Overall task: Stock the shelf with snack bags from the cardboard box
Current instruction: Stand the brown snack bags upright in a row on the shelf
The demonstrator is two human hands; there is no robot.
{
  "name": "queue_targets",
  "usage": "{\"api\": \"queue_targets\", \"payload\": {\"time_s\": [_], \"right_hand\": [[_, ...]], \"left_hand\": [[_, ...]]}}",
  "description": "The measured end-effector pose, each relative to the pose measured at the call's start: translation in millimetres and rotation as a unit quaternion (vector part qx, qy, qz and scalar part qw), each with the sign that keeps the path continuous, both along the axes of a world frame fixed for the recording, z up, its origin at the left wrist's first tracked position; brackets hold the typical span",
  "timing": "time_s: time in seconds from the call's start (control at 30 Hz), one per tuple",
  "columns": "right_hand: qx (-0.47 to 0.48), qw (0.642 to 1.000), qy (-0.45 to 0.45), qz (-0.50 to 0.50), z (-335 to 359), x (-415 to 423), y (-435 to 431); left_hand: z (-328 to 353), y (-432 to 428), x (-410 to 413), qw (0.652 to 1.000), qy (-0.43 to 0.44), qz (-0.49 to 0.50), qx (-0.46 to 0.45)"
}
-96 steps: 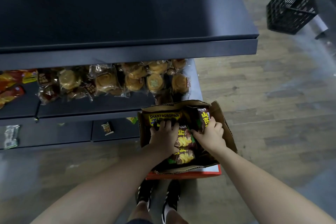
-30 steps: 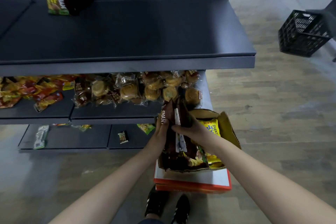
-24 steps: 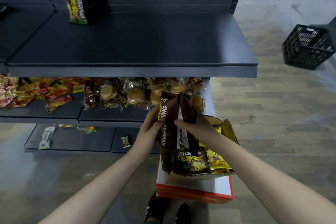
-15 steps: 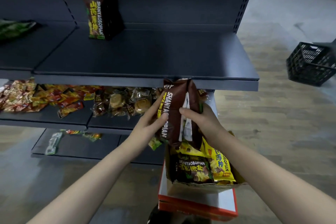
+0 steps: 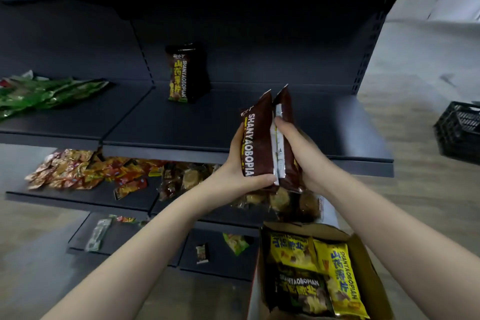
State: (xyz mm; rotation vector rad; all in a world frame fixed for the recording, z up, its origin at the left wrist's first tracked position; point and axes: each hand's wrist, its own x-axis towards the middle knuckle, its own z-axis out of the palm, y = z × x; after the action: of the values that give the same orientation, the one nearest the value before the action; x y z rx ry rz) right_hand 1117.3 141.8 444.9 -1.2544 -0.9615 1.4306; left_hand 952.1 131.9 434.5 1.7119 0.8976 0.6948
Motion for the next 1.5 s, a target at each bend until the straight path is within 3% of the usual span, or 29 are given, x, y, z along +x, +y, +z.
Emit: {"api": "queue_targets", "payload": {"time_s": [0.17, 0.43, 0.53, 0.7, 0.93, 1.13, 1.5], "right_hand": [[-0.037, 0.997, -0.011, 0.068, 18.2, -21.9, 35.5], [0.029, 0.998, -0.021, 0.059, 23.2, -98.8, 99.1], [0.063, 0.994, -0.065, 0.065, 21.2, -125.3, 126.7], [0.112, 0.984, -0.138, 0.021, 12.3, -160.9, 172.4], [0.165, 0.962, -0.159, -0.146, -11.1, -186.1, 228.8], [0.168, 0.945, -0.174, -0.219, -24.3, -193.6, 257.8], [0.172, 0.932, -0.180, -0.263, -42.5, -195.5, 281.0]], "left_hand": [[10.1, 36.7, -33.3, 0.998, -0.041, 0.043, -0.031], [11.1, 108.3, -102.2, 0.996, -0.053, 0.060, -0.044], [7.7, 138.6, -128.4, 0.995, -0.059, 0.065, -0.054], [-4.5, 197.4, -158.4, 0.994, -0.021, 0.091, -0.053], [-19.1, 261.8, -168.5, 0.982, 0.034, 0.188, 0.017], [-30.3, 298.8, -154.4, 0.918, 0.154, 0.337, 0.143], [-44.6, 312.3, -136.4, 0.912, 0.136, 0.354, 0.153]]}}
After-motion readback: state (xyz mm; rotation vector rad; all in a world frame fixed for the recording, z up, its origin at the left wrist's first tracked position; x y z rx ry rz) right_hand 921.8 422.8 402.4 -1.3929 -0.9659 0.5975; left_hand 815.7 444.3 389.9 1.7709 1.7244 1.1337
